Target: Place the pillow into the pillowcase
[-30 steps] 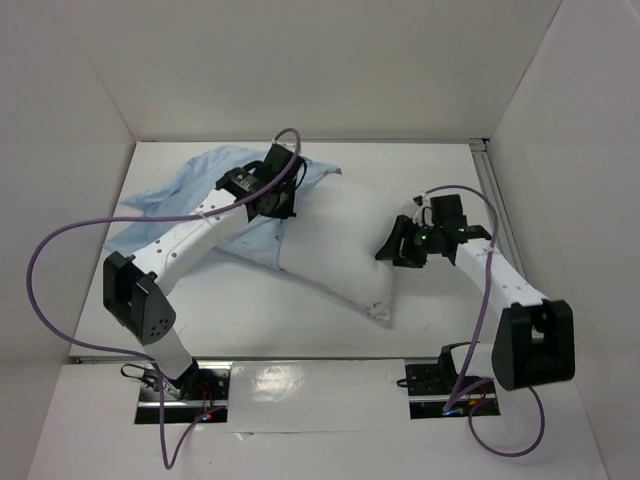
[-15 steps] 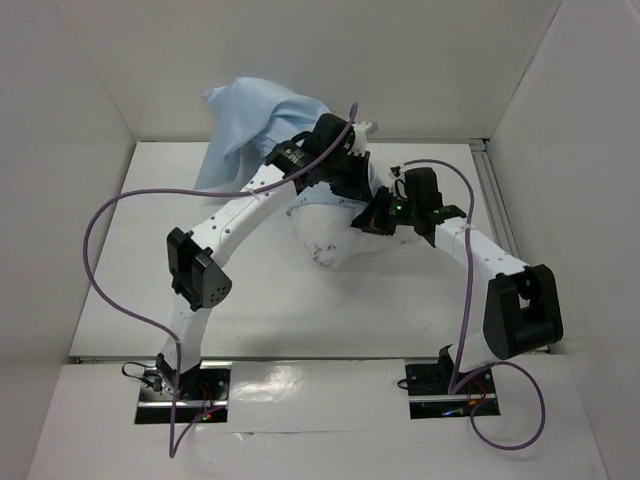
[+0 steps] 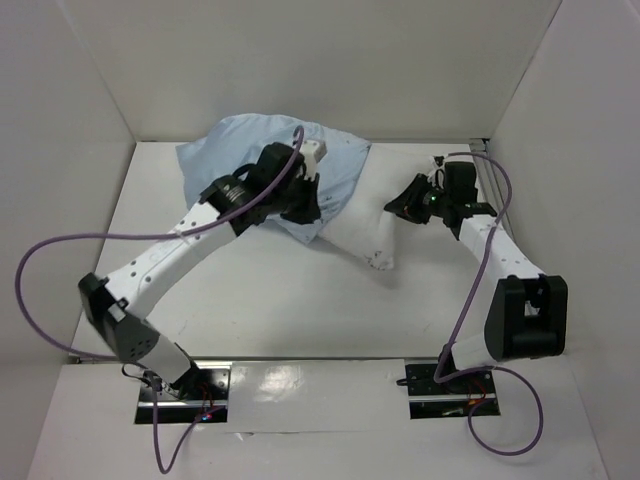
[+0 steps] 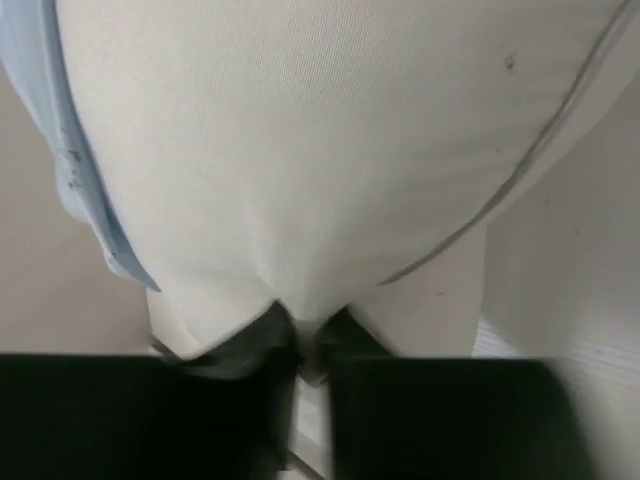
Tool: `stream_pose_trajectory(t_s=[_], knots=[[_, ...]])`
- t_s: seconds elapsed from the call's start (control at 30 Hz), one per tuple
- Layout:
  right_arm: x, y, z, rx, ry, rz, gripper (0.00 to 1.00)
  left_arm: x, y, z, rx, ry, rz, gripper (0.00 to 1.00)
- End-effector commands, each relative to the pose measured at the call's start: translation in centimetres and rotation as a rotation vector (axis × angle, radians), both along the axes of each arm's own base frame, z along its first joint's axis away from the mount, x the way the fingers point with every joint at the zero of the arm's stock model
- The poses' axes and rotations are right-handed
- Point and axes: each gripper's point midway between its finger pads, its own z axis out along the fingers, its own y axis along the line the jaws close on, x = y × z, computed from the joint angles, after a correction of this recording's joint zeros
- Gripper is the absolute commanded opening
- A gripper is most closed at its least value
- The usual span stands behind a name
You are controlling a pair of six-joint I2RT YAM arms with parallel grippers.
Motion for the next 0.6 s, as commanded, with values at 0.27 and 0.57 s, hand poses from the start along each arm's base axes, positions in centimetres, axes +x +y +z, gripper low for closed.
stream_pose_trajectory(t_s=[0.27, 0.57], knots=[[0.7, -4.2, 5.9, -0.192, -0.129, -0.111, 0.99, -2.5, 7.3, -15.5, 0.221, 0.019, 0.298, 0.95], [-4.6, -3.6, 4.7, -0.211, -0.056, -0.019, 0.99, 3.3, 5.6, -20.8, 0.213, -0.042, 0.372, 0.98]])
